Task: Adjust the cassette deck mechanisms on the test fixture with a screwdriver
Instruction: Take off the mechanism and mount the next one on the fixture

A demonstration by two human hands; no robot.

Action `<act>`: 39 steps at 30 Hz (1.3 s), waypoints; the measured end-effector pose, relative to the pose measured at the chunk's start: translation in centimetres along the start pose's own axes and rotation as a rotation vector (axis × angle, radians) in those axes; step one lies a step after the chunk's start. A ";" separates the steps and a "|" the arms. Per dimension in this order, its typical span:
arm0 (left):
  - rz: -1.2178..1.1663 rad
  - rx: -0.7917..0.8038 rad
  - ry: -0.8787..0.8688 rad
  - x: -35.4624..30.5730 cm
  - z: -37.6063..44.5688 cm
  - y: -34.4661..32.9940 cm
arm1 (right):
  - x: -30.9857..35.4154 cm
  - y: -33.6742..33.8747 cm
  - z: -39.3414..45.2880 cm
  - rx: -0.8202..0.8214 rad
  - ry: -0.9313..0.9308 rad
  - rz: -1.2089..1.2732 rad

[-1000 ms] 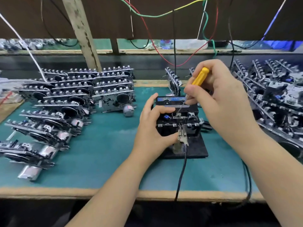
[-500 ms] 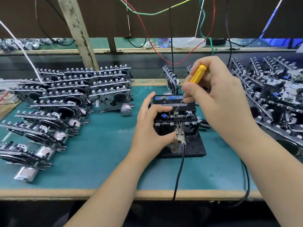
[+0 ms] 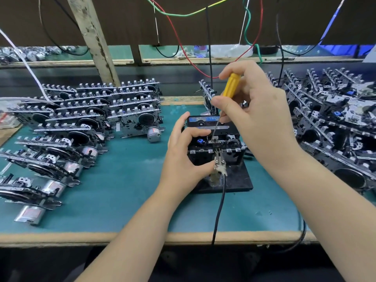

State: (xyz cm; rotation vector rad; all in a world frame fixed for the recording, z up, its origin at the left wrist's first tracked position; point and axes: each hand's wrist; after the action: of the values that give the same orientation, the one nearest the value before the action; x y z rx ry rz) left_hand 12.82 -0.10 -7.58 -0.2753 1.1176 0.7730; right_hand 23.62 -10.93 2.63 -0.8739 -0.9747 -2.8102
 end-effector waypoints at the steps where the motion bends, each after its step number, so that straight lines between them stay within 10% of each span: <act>1: 0.002 -0.002 0.003 0.0 0.0 0.0 | 0.2 -0.1 -0.1 -0.005 0.003 -0.003; 12: 0.009 0.000 -0.012 0.0 0.0 0.0 | 0.5 1.8 1.4 0.226 -0.005 0.045; 20: 0.001 -0.015 -0.079 0.9 -0.3 -0.1 | 0.9 -0.2 0.6 0.040 0.163 -0.054; 28: -0.569 -0.240 0.454 -2.4 4.4 -0.5 | 0.8 2.0 2.8 0.339 -0.003 -0.001; 39: -0.660 -0.169 0.495 -1.8 4.7 -0.5 | 0.8 1.8 0.9 0.056 -0.125 0.167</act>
State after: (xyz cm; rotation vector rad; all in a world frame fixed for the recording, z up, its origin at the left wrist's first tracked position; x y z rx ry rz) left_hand 16.13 1.46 -4.02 -0.9633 1.3125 0.2033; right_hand 23.80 -11.78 4.59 -1.0814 -0.9415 -2.6040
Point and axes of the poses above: each hand's wrist, its own z-axis towards the middle knuckle, its own y-axis out of the back of the hand, x = y × z, and after that the axes turned 12 degrees about -z, right-handed
